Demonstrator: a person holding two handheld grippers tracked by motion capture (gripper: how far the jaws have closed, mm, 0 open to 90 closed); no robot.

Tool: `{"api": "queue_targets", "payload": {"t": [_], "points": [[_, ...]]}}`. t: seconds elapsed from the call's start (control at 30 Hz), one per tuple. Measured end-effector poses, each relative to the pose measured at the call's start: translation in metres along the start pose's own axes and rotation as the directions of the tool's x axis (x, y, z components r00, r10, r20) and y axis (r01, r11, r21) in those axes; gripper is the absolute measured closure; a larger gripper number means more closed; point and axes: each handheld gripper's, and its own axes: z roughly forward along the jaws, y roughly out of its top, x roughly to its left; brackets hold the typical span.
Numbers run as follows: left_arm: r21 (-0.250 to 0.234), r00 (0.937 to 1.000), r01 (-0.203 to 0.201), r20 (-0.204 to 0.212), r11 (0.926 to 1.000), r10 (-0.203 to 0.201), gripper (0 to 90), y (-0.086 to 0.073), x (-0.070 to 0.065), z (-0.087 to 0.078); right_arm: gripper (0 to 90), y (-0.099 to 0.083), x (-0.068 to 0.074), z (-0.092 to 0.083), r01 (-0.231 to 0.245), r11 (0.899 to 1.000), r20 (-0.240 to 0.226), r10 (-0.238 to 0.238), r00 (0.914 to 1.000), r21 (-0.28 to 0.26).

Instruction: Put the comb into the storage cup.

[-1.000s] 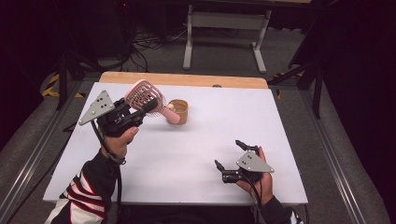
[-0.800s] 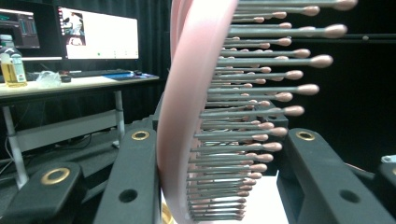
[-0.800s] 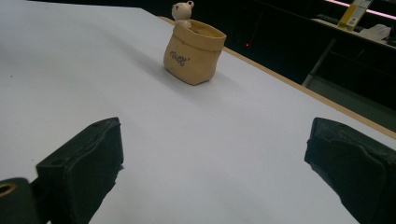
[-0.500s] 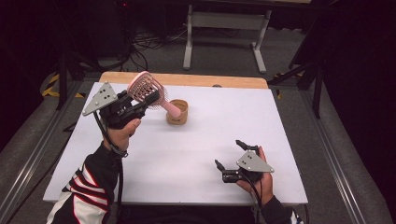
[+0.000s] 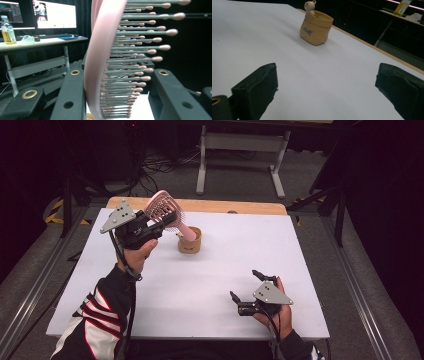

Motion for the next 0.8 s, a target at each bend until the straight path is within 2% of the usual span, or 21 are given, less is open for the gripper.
{"api": "queue_targets", "payload": {"t": [0.33, 0.43, 0.5, 0.63, 0.8], "points": [[0.039, 1.0, 0.004, -0.002, 0.9992, -0.004, 62.9, -0.005, 0.003, 0.02, 4.5, 0.0, 0.001, 0.0, 0.007, 1.0, -0.009, -0.007, 0.9999, 0.004], [0.056, 0.9999, 0.005, -0.012, 0.9984, -0.004, 62.9, -0.008, 0.006, 0.027, 4.5, 0.0, 0.001, 0.0, 0.008, 1.0, -0.003, -0.008, 1.0, 0.003], [0.061, 0.9998, 0.0, -0.021, 0.9981, 0.001, 63.0, -0.009, 0.008, 0.03, 4.5, 0.0, 0.0, -0.001, 0.012, 1.0, 0.018, -0.011, 0.9998, -0.003], [0.074, 0.9993, 0.007, -0.037, 0.9972, -0.004, 63.0, -0.012, 0.012, 0.034, 4.5, 0.0, -0.001, -0.001, 0.001, 1.0, 0.015, 0.0, 0.9999, -0.003], [0.099, 0.9986, 0.017, -0.051, 0.995, -0.012, 63.0, -0.016, 0.015, 0.041, 4.5, 0.0, 0.001, -0.001, 0.011, 1.0, 0.007, -0.011, 0.9999, 0.002]]}}
